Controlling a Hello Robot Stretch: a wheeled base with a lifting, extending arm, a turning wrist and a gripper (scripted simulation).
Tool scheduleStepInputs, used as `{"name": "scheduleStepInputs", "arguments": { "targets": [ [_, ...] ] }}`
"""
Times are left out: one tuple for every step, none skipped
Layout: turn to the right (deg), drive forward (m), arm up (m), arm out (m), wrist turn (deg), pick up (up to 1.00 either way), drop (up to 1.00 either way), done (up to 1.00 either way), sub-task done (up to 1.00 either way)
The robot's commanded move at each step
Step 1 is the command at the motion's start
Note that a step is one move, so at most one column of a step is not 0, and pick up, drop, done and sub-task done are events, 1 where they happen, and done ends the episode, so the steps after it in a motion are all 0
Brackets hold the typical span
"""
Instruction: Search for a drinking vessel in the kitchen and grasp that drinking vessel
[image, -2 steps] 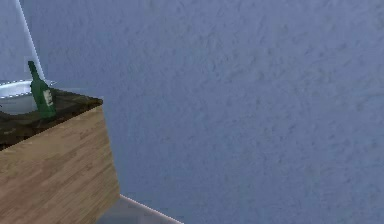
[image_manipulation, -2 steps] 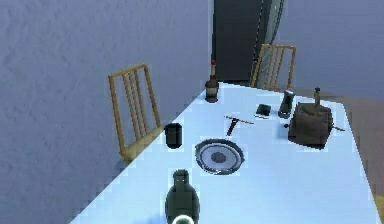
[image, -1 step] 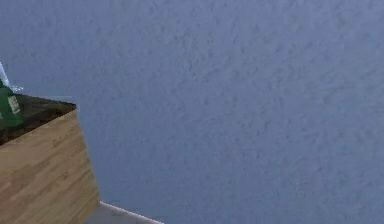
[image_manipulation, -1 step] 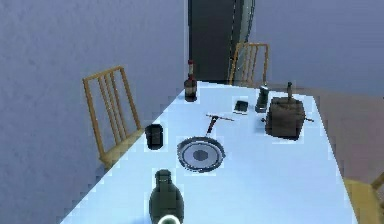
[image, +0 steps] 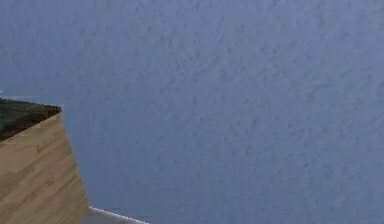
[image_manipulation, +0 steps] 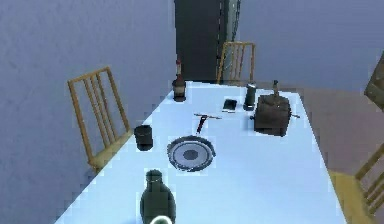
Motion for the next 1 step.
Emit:
{"name": "scheduleStepInputs", "arguments": {
  "targets": [
    [-9.0, 0.00, 0.00, 0.00, 0.0, 0.00, 0.00, 0.00, 0.00]
  ]
}}
